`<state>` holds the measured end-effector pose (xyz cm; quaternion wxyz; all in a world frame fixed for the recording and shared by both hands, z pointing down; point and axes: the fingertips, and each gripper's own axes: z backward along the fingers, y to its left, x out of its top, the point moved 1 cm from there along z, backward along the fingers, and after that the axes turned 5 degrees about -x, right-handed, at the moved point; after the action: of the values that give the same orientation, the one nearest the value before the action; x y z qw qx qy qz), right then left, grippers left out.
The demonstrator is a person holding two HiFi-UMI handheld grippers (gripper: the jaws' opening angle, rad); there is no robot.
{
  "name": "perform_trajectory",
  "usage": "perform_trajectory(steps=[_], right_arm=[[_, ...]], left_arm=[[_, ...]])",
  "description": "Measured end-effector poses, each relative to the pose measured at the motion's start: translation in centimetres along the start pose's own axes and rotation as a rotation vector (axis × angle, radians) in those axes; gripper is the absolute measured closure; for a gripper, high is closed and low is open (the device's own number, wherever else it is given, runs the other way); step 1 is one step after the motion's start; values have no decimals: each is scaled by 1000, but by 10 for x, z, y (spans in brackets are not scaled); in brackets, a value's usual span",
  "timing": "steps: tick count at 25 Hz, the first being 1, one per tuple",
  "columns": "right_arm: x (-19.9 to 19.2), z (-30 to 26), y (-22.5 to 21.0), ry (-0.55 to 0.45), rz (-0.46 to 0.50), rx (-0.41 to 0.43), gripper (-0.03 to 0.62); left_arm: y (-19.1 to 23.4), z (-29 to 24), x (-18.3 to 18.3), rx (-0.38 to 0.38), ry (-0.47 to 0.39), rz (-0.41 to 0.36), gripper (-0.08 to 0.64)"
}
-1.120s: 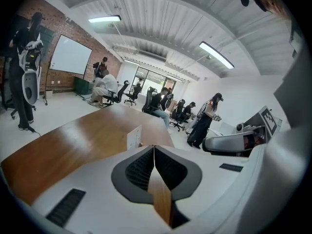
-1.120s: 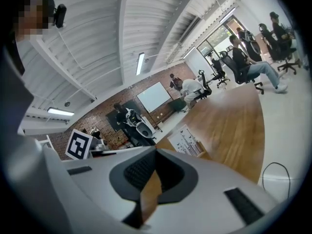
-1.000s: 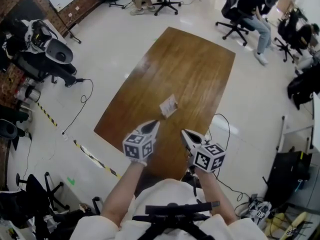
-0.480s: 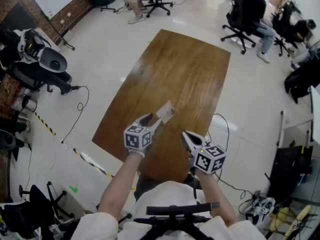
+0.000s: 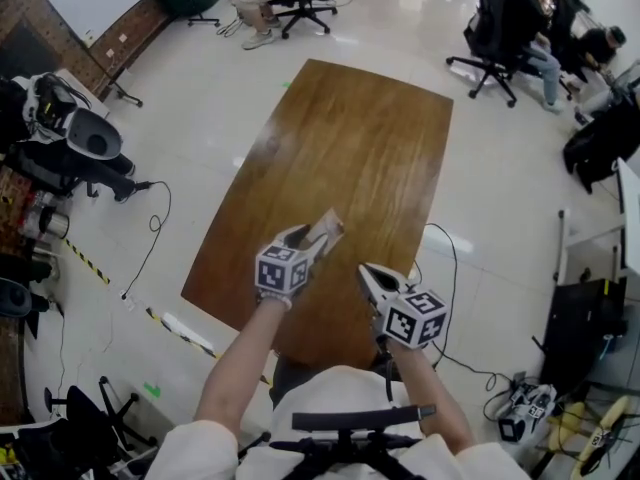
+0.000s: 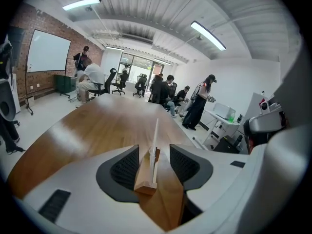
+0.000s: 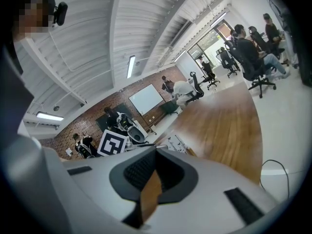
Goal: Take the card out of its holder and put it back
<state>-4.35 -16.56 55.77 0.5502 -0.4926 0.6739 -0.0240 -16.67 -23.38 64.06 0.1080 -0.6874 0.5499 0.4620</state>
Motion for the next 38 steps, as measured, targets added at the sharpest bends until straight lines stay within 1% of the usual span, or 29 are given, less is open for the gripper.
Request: perform_trajectory(steps=[9,11,16,17,20,24,27,33,38], right_arm=[[3,-10,-3,-3,-23,-9,589],[2,-11,-4,-2,-25,-11,589],[4,-13,-5,-3,-32,-14,589],[4,-12,-6,-3,-34,-14,589],[4,-12,-10,-6,-42,-15,589],[4,-15,-12,-4,-48,-20,589],[3,-18,-15,-2,-53,-22,589],[6,-16,-16,-5,-61,-26,589],[6,-16,-19,-7,-67,-27,589]], left_arm=[[5,-17,-4,-15,38,-18,362],[6,-18,-5,-18,44,-20,408],[6,-22,-6,-30,48,-16,414],[5,-23,-6,-31,49,-19,442],[2,-24,-5,-38,52,-32,449],[4,-26,-6,-47,56,-36,504],[3,-26,-4,-53,60,-47,525],[3,-27,-7,-52,71,-60,535],[3,-29,-6,-41,65,-72,545]])
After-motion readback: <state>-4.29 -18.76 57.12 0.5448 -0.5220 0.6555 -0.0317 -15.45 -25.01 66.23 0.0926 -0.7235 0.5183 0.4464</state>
